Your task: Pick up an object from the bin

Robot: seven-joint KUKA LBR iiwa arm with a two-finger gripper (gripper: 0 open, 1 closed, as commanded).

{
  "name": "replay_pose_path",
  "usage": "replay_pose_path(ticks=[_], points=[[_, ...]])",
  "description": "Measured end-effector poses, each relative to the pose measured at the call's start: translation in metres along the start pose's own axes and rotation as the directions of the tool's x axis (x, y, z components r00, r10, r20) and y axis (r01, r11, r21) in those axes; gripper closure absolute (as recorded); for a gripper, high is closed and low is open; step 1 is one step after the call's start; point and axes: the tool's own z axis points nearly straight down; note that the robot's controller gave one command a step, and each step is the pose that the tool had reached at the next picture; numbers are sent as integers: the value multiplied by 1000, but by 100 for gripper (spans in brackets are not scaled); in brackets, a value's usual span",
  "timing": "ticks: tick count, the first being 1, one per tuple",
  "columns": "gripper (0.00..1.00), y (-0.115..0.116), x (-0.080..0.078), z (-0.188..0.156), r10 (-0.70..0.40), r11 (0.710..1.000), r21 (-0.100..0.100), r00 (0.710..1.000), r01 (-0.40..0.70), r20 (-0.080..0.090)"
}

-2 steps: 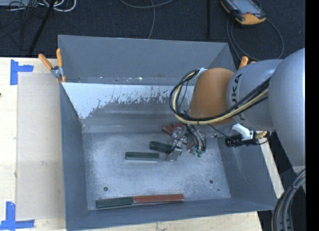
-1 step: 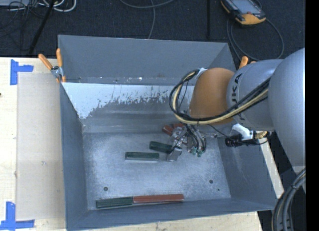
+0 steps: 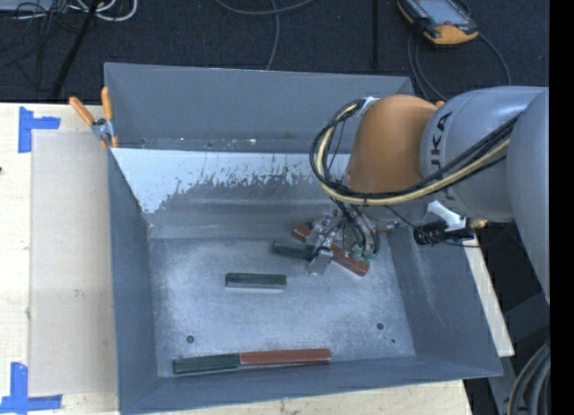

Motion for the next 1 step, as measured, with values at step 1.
replay_pose_path(ticks=[1], points=[[100,-17,37,-135,5,1000,-2,1000,-5,7]])
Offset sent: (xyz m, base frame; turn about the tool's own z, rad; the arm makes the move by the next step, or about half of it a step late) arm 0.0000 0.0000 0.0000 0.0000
